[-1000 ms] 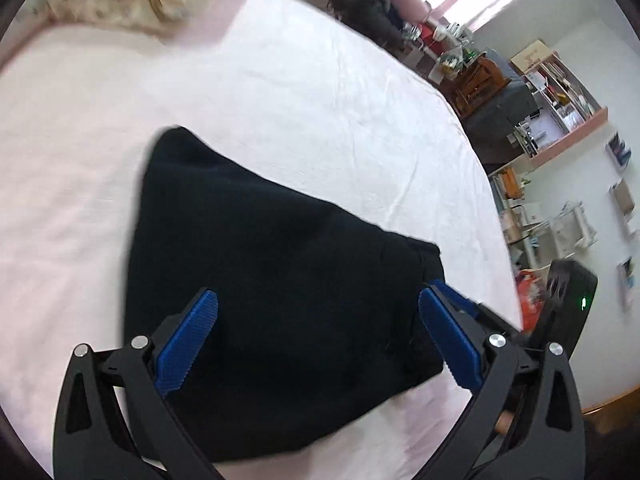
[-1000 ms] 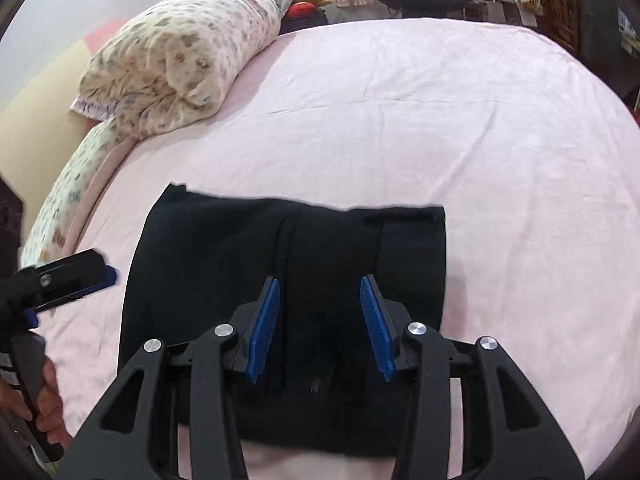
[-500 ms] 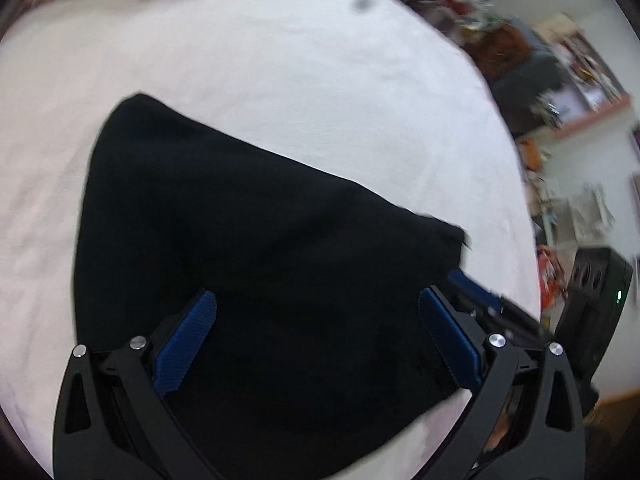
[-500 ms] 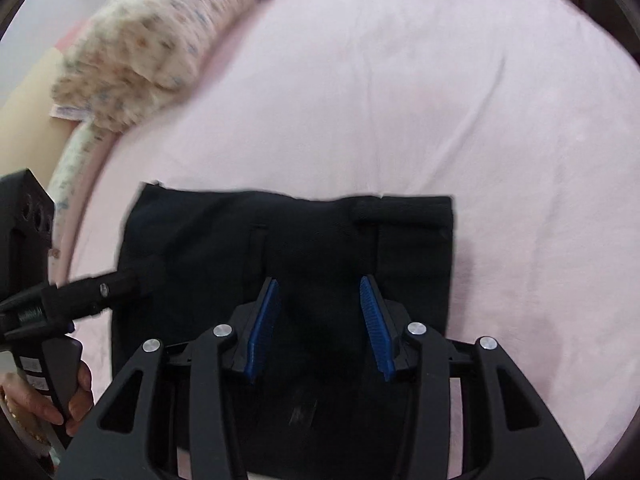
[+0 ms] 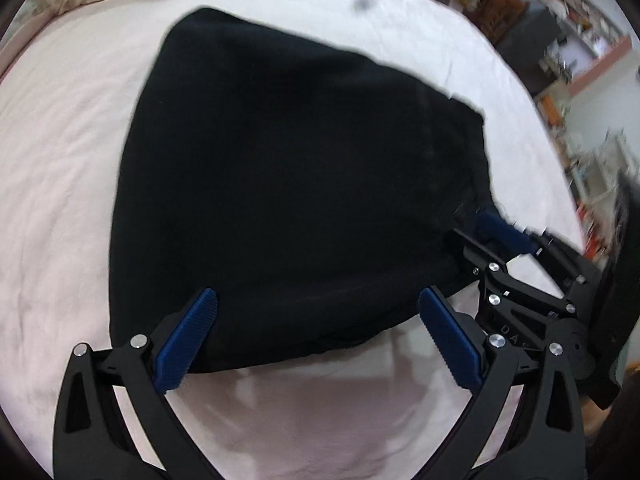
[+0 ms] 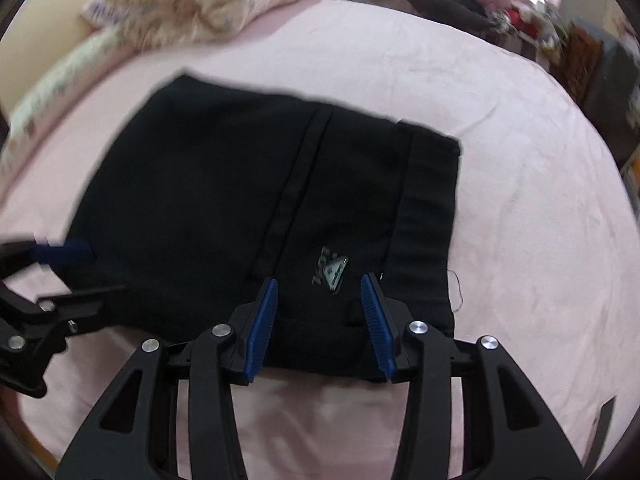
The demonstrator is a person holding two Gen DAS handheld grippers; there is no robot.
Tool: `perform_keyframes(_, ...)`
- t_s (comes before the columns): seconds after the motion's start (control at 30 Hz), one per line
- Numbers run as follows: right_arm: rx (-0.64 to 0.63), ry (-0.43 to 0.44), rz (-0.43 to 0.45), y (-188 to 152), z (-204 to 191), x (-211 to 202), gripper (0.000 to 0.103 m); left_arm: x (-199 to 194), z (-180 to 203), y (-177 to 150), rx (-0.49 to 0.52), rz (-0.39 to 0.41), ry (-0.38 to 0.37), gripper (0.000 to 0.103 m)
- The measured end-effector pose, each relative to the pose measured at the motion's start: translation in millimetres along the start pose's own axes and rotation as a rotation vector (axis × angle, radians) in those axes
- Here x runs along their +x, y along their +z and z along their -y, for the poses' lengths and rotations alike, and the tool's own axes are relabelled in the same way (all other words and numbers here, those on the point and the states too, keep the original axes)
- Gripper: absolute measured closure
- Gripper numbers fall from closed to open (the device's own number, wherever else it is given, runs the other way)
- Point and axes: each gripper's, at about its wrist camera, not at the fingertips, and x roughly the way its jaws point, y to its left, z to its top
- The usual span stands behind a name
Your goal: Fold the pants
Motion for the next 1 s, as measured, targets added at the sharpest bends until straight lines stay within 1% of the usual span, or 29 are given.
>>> perform_keyframes(0.07, -0.014, 0.005, 0.004, -2, 0, 2, 0.057, 14, 8, 4, 0.048, -0.030, 0.047, 0.002)
perform_keyframes(0.13, 0.010, 0.028, -0.013, 0, 6, 4, 0.056, 18, 14, 12, 0.058, -0.038, 0.069, 0.002)
perform_keyframes(0.23, 0.022, 0.044, -0.031, 3, 10, 3, 0.056, 9, 9, 15, 0.015, -0.032, 0.042, 0.002)
perform_keyframes(0.33, 0.082, 0.081, -0.046, 12, 18, -4, 0.056, -7, 5, 15, -0.012, -0.007, 0.021, 0.002)
perform_keyframes(0.43, 0.163, 0.098, -0.033, 18, 28, -14, 0.056, -24, 3, 15, -0.011, 0.043, 0.030, 0.002)
perform_keyframes(0.5, 0.184, 0.103, -0.035, 18, 28, -16, 0.056, -26, 2, 13, -0.018, 0.050, 0.039, 0.002)
perform_keyframes(0.53, 0.179, 0.099, -0.057, 16, 26, -12, 0.054, -24, 0, 12, -0.032, 0.039, 0.041, 0.002)
perform_keyframes(0.57, 0.165, 0.090, -0.078, 13, 22, -8, 0.050, -16, -3, 12, -0.049, 0.012, 0.040, 0.002)
perform_keyframes(0.6, 0.139, 0.074, -0.091, 10, 17, -3, 0.047, -5, 1, 13, -0.052, -0.006, 0.040, 0.002)
perform_keyframes(0.67, 0.083, 0.041, -0.090, 9, 8, 2, 0.045, 5, 3, 10, 0.001, -0.034, 0.075, 0.002)
perform_keyframes(0.73, 0.098, 0.048, -0.098, 10, 9, 5, 0.043, 10, 3, 7, 0.045, -0.053, 0.117, 0.002)
perform_keyframes(0.77, 0.120, 0.068, -0.102, 11, 12, 6, 0.040, 11, 4, 8, 0.051, -0.056, 0.127, 0.002)
perform_keyframes(0.8, 0.133, 0.103, -0.107, 12, 13, 7, 0.028, 11, 3, 8, 0.046, -0.055, 0.127, 0.002)
perform_keyframes(0.83, 0.137, 0.121, -0.111, 13, 13, 7, 0.027, 10, 2, 9, 0.041, -0.055, 0.123, 0.002)
perform_keyframes(0.9, 0.135, 0.137, -0.127, 18, 11, 8, 0.019, 4, 1, 8, 0.039, -0.040, 0.114, 0.002)
perform_keyframes(0.93, 0.133, 0.136, -0.127, 21, 9, 8, 0.019, 0, 1, 7, 0.040, -0.030, 0.115, 0.002)
perform_keyframes(1.0, 0.170, 0.150, -0.109, 24, 14, 1, 0.019, -11, -2, 5, 0.043, -0.007, 0.127, 0.002)
